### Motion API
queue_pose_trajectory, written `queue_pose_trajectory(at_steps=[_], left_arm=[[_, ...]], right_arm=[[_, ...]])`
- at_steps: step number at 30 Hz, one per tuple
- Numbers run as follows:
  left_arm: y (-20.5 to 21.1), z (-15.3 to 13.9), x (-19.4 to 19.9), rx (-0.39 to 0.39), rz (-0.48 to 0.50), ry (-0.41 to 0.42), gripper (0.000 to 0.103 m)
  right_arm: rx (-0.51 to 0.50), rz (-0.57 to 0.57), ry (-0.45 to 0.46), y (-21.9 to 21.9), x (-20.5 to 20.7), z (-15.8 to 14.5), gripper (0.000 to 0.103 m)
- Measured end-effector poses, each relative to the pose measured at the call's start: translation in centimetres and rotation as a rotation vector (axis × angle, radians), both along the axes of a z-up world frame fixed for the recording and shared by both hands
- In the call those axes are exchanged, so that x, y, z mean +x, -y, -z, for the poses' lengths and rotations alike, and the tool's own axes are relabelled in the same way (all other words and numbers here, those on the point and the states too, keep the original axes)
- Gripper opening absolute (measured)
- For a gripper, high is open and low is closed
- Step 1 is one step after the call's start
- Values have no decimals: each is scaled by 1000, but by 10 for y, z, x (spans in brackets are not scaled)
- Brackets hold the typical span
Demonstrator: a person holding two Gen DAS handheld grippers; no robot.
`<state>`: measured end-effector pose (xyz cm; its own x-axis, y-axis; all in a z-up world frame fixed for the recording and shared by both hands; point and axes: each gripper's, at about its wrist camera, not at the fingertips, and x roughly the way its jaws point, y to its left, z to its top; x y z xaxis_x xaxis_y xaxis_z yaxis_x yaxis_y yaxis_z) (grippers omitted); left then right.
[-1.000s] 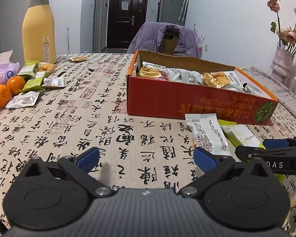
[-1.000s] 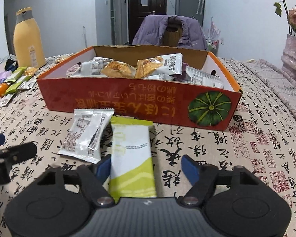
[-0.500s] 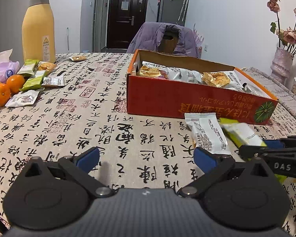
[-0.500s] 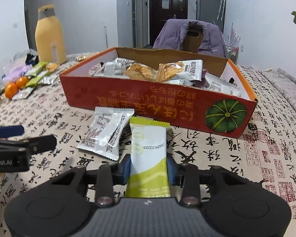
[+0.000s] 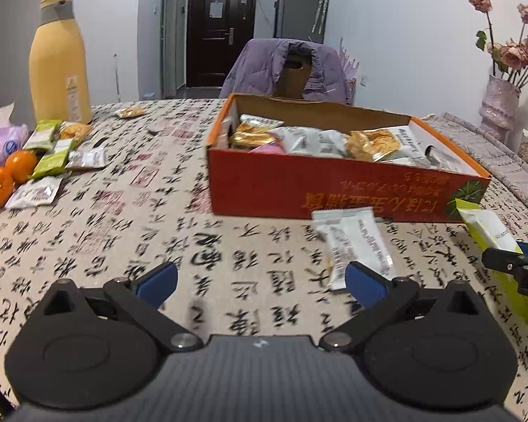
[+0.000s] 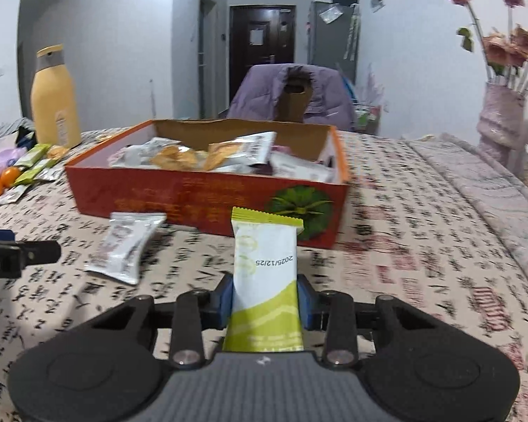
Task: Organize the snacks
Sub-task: 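Grasp the green-and-white bar packet with the right tool while the left tool grasps a white packet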
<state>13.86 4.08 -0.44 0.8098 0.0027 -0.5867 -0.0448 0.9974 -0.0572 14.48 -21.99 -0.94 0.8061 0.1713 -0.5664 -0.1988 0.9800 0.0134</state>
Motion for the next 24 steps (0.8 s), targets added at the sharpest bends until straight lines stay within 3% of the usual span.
queue_pose_trajectory(at_steps=[13, 24], left_arm=[[56, -5, 31, 42, 35, -24, 103], [76, 11, 62, 10, -33, -139, 102]], right_arm=[[26, 89, 18, 42, 4, 2, 35], [15, 122, 35, 58, 19, -1, 35]])
